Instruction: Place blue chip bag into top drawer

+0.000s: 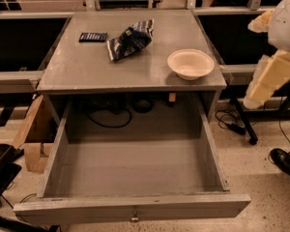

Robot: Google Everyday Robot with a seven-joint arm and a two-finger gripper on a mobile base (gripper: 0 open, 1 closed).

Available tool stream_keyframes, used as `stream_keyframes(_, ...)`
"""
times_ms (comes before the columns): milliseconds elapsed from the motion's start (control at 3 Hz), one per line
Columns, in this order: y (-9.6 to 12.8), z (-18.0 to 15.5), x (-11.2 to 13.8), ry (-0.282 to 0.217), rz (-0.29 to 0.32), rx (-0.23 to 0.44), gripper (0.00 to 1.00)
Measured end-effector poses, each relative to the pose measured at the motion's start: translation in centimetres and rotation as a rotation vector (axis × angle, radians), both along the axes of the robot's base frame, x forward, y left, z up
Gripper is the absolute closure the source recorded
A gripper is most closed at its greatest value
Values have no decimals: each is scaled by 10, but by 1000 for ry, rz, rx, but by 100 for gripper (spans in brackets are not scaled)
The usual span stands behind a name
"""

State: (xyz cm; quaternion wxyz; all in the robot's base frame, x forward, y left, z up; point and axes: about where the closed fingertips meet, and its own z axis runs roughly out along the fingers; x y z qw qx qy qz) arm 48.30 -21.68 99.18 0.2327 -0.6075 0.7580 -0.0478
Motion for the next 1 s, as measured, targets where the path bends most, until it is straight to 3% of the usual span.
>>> stream_keyframes(333, -6, 6, 49, -86, 10, 74, 0)
stream_keyframes(667, -6, 21, 119, -186, 10, 164, 0)
stream_keyframes(1000, -5, 20, 124, -194, 15, 172, 0)
